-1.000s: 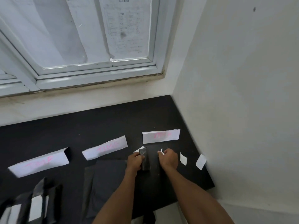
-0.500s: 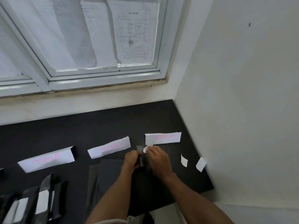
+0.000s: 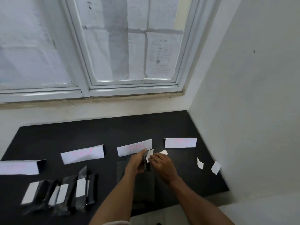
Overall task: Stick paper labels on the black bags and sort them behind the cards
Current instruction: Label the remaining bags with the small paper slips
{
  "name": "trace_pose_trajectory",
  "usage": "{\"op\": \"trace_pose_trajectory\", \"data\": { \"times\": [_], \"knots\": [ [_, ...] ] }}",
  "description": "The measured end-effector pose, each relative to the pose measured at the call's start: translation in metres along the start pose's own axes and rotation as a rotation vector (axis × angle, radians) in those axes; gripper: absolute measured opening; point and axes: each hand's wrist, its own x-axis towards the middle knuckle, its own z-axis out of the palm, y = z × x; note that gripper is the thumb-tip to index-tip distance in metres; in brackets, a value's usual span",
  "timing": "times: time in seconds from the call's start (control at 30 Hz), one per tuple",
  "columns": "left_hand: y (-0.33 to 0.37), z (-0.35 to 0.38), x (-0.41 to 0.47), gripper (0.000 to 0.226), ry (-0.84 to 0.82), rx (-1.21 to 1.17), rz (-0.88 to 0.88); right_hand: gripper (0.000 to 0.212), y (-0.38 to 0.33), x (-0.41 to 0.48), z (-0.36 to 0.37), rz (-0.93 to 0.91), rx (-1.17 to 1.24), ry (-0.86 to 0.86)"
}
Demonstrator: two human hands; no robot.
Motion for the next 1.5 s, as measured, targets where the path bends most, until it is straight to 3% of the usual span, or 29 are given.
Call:
{"op": "trace_pose_trajectory", "data": {
  "times": [0.1,0.23,0.93,1.5],
  "knots": [
    [-0.001,-0.016,-0.012,0.031,-0.039,-0.049,0.035,0.016,-0.025,0.006,-0.001,-0.005,-0.008,-0.017],
    [-0.002,-0.032,-0.022,0.033,-0.065,-0.051,0.029,0.015,-0.046,0.009,-0.004,0.022,-0.014,-0.024],
    [-0.005,-0.073,-0.011,0.068,-0.012,0.008,0.062,0.021,-0.085,0.019,-0.011,0.032,-0.031,-0.051],
    [0.001,-0.069,-0.017,0.054,-0.03,0.049,0.078,0.025,-0.083,0.022,-0.014,0.033,-0.038,-0.086]
  ]
}}
